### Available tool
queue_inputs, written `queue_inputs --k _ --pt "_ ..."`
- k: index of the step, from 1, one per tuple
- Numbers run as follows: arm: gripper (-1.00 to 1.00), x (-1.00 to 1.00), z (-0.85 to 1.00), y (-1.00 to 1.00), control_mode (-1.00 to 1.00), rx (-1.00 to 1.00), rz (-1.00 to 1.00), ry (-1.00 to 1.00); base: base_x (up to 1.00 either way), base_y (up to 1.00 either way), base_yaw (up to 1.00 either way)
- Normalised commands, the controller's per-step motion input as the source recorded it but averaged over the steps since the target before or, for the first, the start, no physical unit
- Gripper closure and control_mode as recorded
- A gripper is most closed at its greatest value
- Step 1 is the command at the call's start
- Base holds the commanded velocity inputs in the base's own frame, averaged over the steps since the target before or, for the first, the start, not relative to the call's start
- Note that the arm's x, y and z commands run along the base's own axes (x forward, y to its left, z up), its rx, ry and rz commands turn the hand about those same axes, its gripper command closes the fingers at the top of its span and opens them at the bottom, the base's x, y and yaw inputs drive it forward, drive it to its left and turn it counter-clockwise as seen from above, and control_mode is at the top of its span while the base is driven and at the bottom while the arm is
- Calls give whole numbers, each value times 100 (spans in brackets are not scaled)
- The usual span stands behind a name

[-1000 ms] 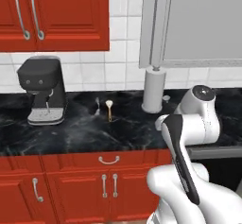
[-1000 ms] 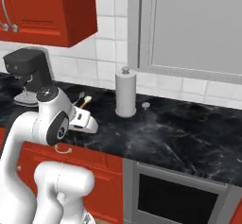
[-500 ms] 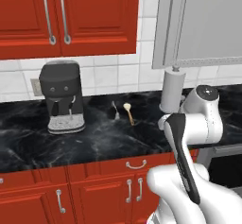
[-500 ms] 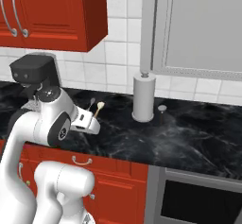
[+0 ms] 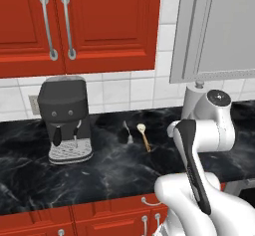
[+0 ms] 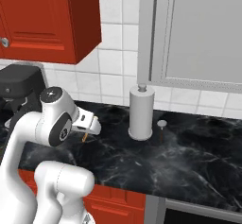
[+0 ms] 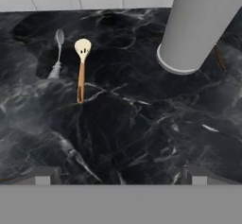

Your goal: Organize the utensils by type. Pick up the wooden spoons from the counter and place them in the open cabinet. Then pick up the metallic utensils from the counter and place them in the open drawer.

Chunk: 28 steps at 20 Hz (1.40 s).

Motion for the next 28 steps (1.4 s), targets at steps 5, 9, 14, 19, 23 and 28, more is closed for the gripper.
queue_inputs --k 5,9,14,19,23,28 --pt "-100 0 0 0 100 0 0 0 3 0 0" --pt "-100 0 0 0 100 0 0 0 0 0 0" --pt "-100 0 0 0 100 0 0 0 3 0 0" --pt "-100 3 -2 0 -100 1 0 0 1 0 0" --pt "-100 43 -18 17 -100 2 0 0 0 0 0" --pt "-100 66 -30 50 -100 -1 0 0 0 0 0"
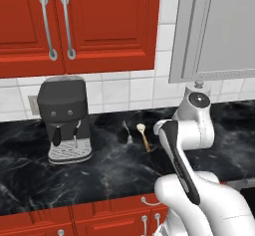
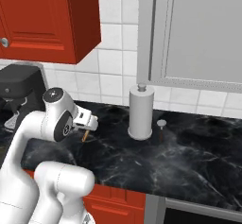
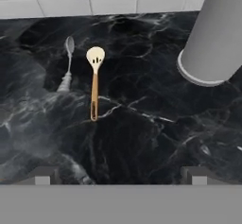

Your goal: Organize the utensils by type. Pick up the wooden spoons from the counter and place them in the open cabinet. Then pick up the metallic utensils from the counter and place them in the open drawer.

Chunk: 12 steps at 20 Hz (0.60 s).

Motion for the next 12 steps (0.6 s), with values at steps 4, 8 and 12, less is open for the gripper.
queue_inputs --k 4,8,12 --pt "-100 76 -39 53 -100 -7 0 1 0 0 0" --pt "-100 81 -41 37 -100 -2 0 12 0 0 0" --pt "-100 69 -46 16 -100 0 0 24 0 0 0"
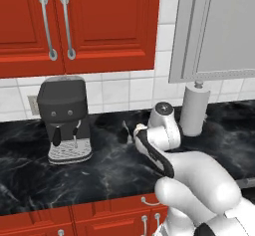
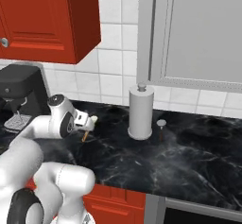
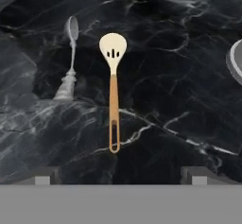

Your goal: Organize the utensils by type. Pick up the wooden spoons from the counter and place them in the open cabinet. Then pick up the metallic utensils from the counter and place them in the open drawer.

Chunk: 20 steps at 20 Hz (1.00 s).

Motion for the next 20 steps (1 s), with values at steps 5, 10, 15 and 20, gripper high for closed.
queue_inputs --k 5,10,15,20 --pt "-100 55 -33 8 -100 0 0 19 0 0 0" --pt "-100 48 -13 5 -100 0 0 1 0 0 0" --pt "-100 37 -28 1 -100 0 0 0 0 0 0" --pt "-100 29 -41 0 -100 0 0 0 0 0 0"
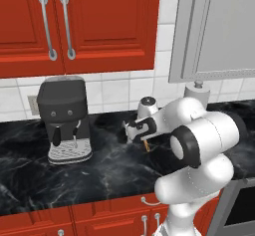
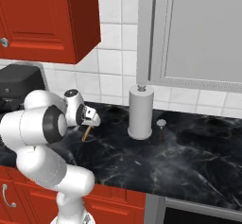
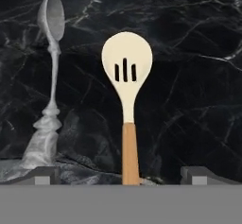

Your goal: Organize the utensils by type. Pick up the wooden spoons from the counter and place them in the open cabinet. Then pick up the metallic utensils from the counter and place them in the open drawer.

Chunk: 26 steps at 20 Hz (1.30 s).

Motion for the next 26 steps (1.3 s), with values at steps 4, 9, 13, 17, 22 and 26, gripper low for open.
queue_inputs --k 4,9,13,17,22,26 --pt "-100 23 -37 0 -100 0 0 0 0 0 0" --pt "-100 21 -35 0 -100 0 0 0 0 0 0" --pt "-100 20 -35 0 -100 0 0 0 0 0 0" --pt "-100 19 -27 0 -100 0 0 0 0 0 0" --pt "100 7 -32 -3 -100 0 0 0 0 0 0" --pt "100 2 -41 -11 -100 0 0 2 0 0 0"
